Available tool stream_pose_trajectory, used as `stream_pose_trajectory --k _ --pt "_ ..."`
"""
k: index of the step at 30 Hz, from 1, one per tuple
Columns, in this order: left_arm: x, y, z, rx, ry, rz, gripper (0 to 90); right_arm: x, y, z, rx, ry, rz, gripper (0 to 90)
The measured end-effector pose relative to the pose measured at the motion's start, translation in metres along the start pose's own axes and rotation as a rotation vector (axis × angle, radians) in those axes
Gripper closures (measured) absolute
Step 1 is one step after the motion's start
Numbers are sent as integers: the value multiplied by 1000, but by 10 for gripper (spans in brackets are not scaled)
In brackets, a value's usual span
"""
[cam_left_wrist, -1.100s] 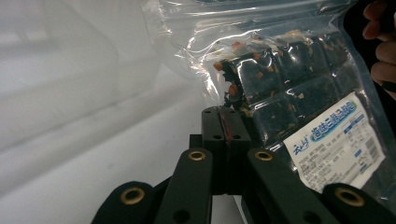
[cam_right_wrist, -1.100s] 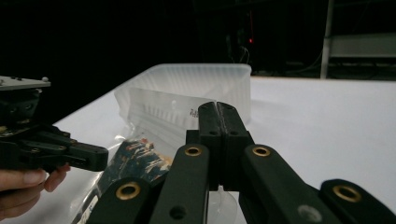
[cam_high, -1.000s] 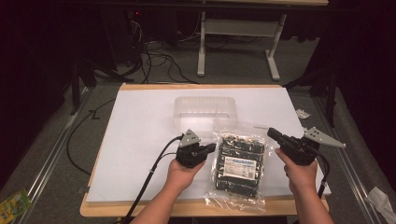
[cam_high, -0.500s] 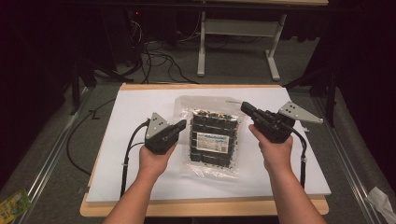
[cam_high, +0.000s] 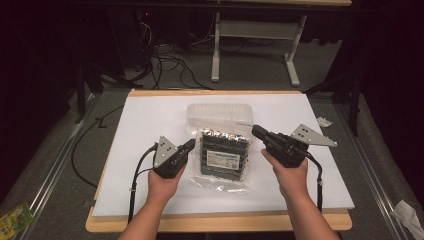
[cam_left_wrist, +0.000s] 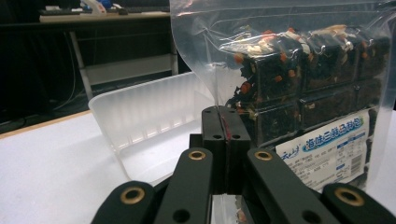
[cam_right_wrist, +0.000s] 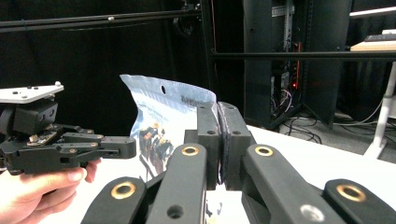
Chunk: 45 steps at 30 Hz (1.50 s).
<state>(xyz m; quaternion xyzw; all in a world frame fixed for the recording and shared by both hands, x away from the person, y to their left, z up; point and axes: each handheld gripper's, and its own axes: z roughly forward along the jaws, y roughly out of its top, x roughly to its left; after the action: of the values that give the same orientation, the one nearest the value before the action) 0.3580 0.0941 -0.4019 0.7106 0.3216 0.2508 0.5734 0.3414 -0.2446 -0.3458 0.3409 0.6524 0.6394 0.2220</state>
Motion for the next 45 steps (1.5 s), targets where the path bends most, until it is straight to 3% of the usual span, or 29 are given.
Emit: stream_pose_trajectory --k 5,9,12,13,14,17,20,23,29,33,36,40,41,42,43,44,45 --pt "-6 -5 -7 -31 6 59 900 0 -5 -7 -2 16 0 848" --pt "-8 -10 -12 -54 14 89 900 2 -4 -9 -2 31 -1 761" --pt "-8 -12 -13 -59 15 97 900 1 -4 -8 11 44 8 608" --pt "-8 -12 -13 -60 14 97 900 -1 -5 -6 24 45 18 480" --pt "-8 -12 -13 -61 13 94 900 -1 -5 -6 24 45 18 480" --pt "-7 -12 -13 -59 13 93 900 -2 -8 -3 50 66 25 329" --pt "-6 -12 -12 -57 6 78 900 0 -12 2 80 86 22 283" --pt "-6 -12 -13 -56 1 71 900 3 -19 7 111 100 22 291" --pt "-4 -13 -15 -60 -18 31 900 2 -46 27 236 147 39 373" --pt "-5 -13 -17 -59 -27 14 900 3 -54 32 275 174 29 413" --pt "-4 -13 -19 -54 -27 13 900 7 -56 34 292 187 35 542" --pt "-3 -13 -18 -30 -9 6 895 15 -57 32 297 199 -18 654" --pt "-2 -13 -18 -17 -9 6 841 16 -57 30 292 200 -30 727" --pt "-1 -14 -18 -1 -5 4 799 17 -57 29 288 197 -35 721" --pt "0 -15 -18 8 -1 3 728 15 -58 29 287 183 -9 737" --pt "2 -17 -17 27 1 2 728 15 -58 29 287 183 -9 737" --pt "6 -20 -17 65 6 -3 637 14 -61 28 280 194 -7 741"
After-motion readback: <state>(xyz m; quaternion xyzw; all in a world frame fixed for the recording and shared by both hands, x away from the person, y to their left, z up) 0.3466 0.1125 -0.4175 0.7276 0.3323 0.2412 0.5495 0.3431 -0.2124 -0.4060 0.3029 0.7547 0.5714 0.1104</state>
